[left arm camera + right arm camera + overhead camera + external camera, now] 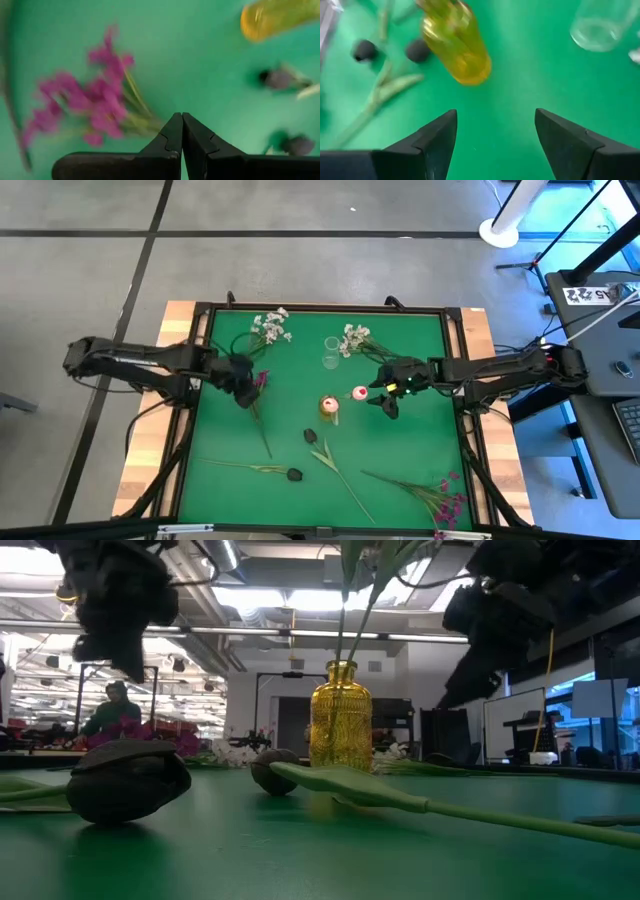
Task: Sort flowers into vase by color
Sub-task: Put the left violet flowers into the transparent vase
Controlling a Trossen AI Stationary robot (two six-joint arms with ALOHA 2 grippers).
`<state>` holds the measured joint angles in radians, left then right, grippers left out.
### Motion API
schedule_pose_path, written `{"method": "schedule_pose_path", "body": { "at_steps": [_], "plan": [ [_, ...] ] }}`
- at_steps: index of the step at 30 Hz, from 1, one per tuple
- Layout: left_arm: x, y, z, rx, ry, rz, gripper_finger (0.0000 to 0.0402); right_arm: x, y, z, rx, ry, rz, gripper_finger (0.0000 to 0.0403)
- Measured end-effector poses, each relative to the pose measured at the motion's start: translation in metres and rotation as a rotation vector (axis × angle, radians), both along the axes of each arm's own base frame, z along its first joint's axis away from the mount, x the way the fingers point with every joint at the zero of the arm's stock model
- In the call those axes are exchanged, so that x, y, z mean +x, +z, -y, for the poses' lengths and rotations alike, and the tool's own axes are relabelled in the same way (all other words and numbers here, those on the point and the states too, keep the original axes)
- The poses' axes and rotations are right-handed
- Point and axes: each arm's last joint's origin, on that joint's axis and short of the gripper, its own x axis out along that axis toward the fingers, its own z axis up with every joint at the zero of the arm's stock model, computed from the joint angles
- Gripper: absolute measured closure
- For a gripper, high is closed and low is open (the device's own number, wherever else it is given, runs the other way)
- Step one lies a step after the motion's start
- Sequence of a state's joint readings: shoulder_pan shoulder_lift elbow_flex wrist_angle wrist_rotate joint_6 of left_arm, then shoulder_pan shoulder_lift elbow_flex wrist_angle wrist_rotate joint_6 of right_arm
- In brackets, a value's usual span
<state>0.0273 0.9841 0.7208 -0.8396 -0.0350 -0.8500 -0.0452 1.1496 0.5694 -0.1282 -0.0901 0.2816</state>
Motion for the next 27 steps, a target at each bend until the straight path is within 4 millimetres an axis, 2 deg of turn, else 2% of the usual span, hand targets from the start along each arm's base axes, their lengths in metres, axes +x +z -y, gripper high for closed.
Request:
{"method": "schedule_pose_path", "body": {
  "at_steps": [4,10,15,18,22,27],
  "plan": [
    [0.001,-0.009,0.015,-0.058,0.085,-0.09,0.0401,-0.004,-0.004,0.001,0.015,-0.063,-0.061,0.0138],
    [-0.006,-0.008,0.05,-0.026,0.127,-0.063,0.0401,-0.007,-0.007,0.002,-0.004,-0.089,-0.109,0.0139],
    [-0.024,-0.008,0.081,0.088,0.153,0.014,0.0401,-0.007,-0.007,0.003,-0.039,-0.129,-0.109,0.0139],
    [-0.037,-0.012,0.093,0.07,0.17,0.009,0.0399,-0.007,-0.007,0.004,-0.056,-0.15,-0.107,0.0139],
    [-0.047,-0.025,0.101,0.014,0.193,-0.02,0.037,-0.007,-0.007,0.005,-0.074,-0.169,-0.101,0.0139],
    [-0.047,-0.044,0.09,0.042,0.321,-0.003,0.031,-0.006,-0.005,0.006,-0.098,-0.196,-0.082,0.0139]
  ]
}}
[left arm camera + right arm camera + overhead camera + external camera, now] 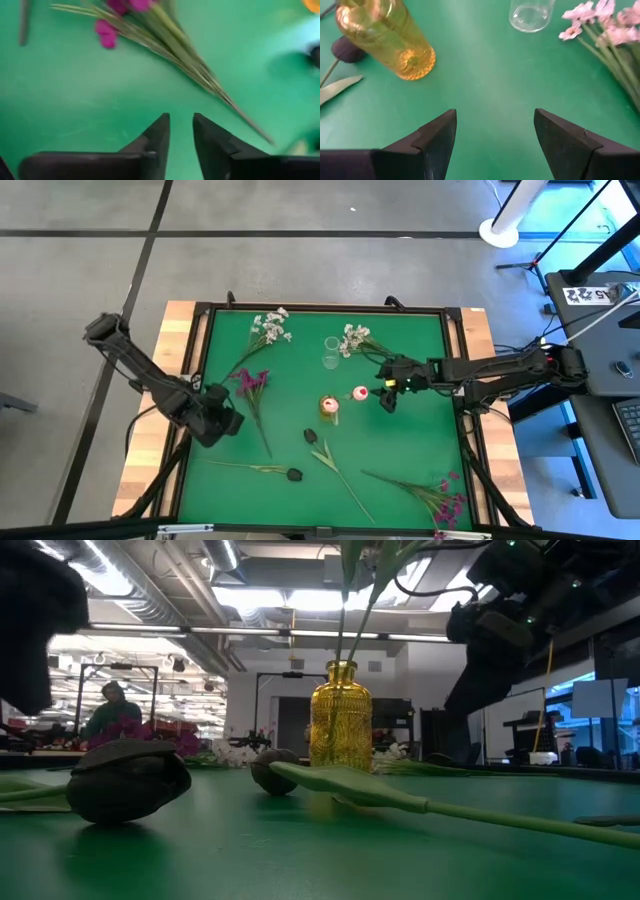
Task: Sort flowers into vase by color
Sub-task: Put the left violet flowers into the transparent vase
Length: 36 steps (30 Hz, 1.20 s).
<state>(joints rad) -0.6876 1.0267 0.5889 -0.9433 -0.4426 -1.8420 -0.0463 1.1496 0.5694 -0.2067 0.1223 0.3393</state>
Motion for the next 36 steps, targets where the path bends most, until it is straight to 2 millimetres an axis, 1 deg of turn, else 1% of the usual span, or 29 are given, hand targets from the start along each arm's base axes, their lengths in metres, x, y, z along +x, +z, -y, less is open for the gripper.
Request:
{"method": "schedule_pose_path", "body": {
  "at_steps": [2,6,12,16,24,29,36],
  "plan": [
    [0.002,-0.006,-0.006,-0.008,0.065,0.003,0.0288,0.001,0.001,0.0,-0.002,0.004,0.017,0.0139],
    [0.01,-0.017,-0.015,-0.06,0.176,0.063,0.0252,0.002,0.002,0.0,-0.002,0.016,0.023,0.0139],
    [0.023,-0.026,-0.031,-0.089,0.239,0.119,0.0224,0.002,0.002,0.0,-0.014,0.029,0.02,0.0139],
    [0.026,-0.029,-0.04,-0.105,0.27,0.094,0.0218,0.002,0.002,0.0,-0.012,0.031,0.02,0.0139],
    [0.034,-0.035,-0.058,-0.072,0.275,0.023,0.0217,0.002,0.002,0.0,-0.014,0.028,0.021,0.0139],
    [0.04,-0.045,-0.064,-0.103,0.266,-0.064,0.0217,0.002,0.002,0.0,-0.015,0.029,0.021,0.0139],
    [0.05,-0.053,-0.072,-0.09,0.251,-0.068,0.0217,0.002,0.002,0.0,-0.015,0.029,0.021,0.0139]
  ]
}}
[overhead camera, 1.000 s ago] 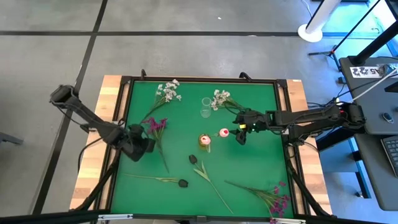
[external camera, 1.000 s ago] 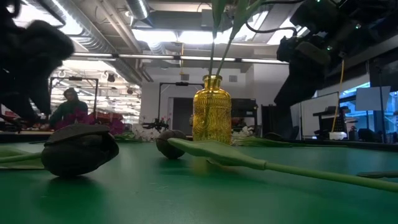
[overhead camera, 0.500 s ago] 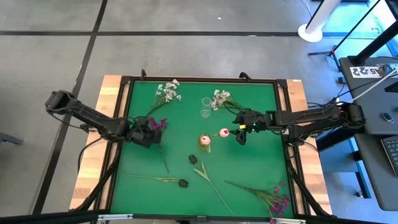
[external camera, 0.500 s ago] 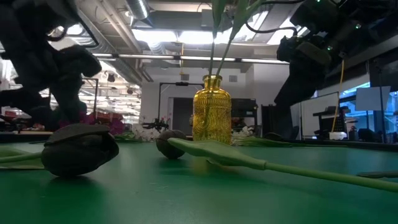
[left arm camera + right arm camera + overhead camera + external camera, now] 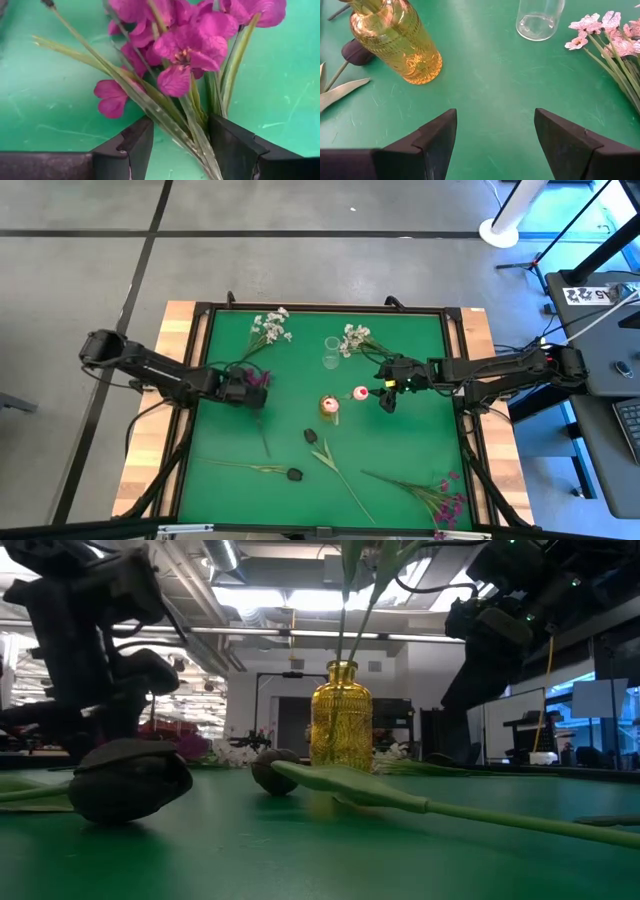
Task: Sort flowers into vase by color
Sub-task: Put the left violet flowers into the transparent vase
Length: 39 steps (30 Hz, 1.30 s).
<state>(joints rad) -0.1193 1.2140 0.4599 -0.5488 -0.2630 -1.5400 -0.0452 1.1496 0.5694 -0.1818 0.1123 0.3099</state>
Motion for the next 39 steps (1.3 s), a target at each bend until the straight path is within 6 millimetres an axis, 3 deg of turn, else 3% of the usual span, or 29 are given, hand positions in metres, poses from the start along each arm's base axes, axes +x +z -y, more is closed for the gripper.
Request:
{"method": "schedule_pose_path", "body": {
  "at_steps": [6,15,22,30,39],
  "plan": [
    [0.01,0.003,-0.002,0.019,-0.042,0.087,0.0248,0.0,0.0,0.001,-0.014,-0.014,0.0,0.0139],
    [0.01,0.003,-0.005,0.042,-0.065,0.072,0.0385,0.0,0.0,0.001,-0.02,-0.02,0.0,0.0139],
    [0.022,0.02,-0.01,0.086,-0.145,0.108,0.0397,0.0,0.0,0.001,-0.021,-0.022,0.001,0.0139],
    [0.042,0.086,-0.011,0.229,-0.243,0.214,0.0398,0.0,0.0,0.001,-0.021,-0.022,0.001,0.0139],
    [0.032,0.177,-0.021,0.66,-0.166,0.268,0.0399,0.0,0.0,0.001,-0.017,-0.027,0.006,0.0139]
  ]
}}
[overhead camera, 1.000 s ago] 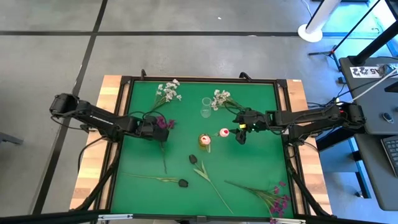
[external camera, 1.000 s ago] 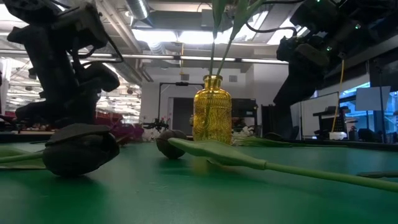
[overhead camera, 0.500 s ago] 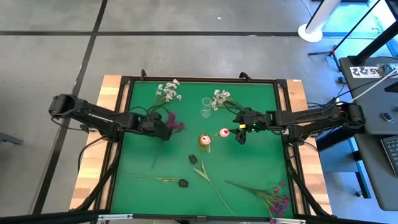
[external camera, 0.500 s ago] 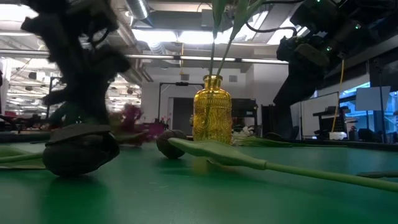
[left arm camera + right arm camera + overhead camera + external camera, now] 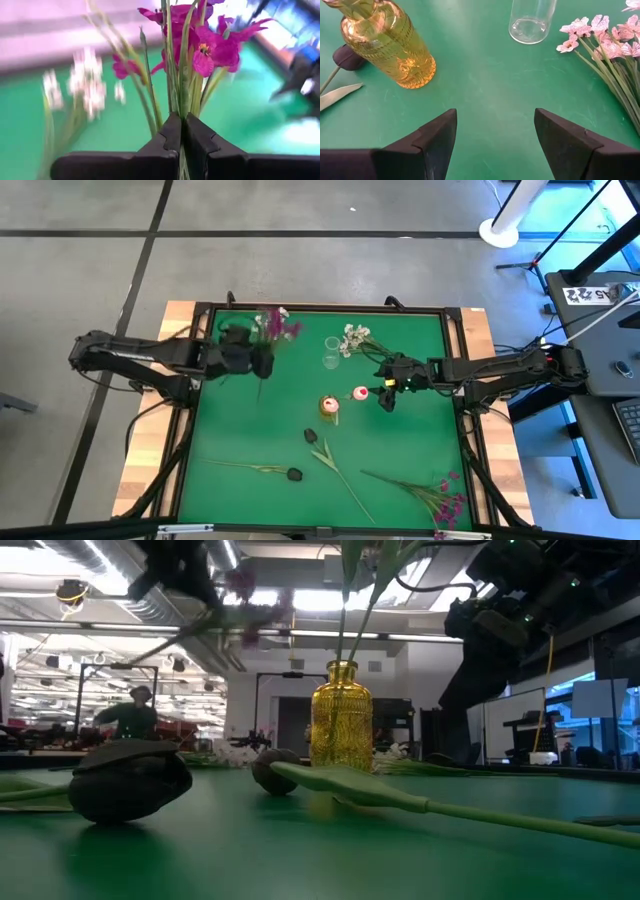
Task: Sort flowers into vase by color
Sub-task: Put the left violet flowers into the transparent vase
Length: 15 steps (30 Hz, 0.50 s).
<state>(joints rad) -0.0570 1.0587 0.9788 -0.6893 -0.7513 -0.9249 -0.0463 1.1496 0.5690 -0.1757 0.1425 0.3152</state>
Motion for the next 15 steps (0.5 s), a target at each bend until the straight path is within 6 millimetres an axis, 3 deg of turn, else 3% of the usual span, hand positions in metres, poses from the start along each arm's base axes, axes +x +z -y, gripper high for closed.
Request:
{"method": "schedule_pose_path", "body": {
  "at_steps": [5,8,12,15],
  "plan": [
    [0.01,0.031,-0.003,0.264,-0.005,0.101,0.0399,0.001,0.001,0.0,0.0,-0.001,0.02,0.0139],
    [0.022,0.045,-0.004,0.398,-0.112,0.148,0.04,0.003,0.003,0.0,-0.004,0.003,0.039,0.0139],
    [0.036,0.053,-0.007,0.559,-0.344,0.208,0.04,0.006,0.007,-0.001,0.013,0.033,0.097,0.0139],
    [0.04,0.056,-0.021,0.667,-0.374,0.177,0.04,0.009,0.01,-0.002,0.015,0.072,0.132,0.0139]
  ]
}}
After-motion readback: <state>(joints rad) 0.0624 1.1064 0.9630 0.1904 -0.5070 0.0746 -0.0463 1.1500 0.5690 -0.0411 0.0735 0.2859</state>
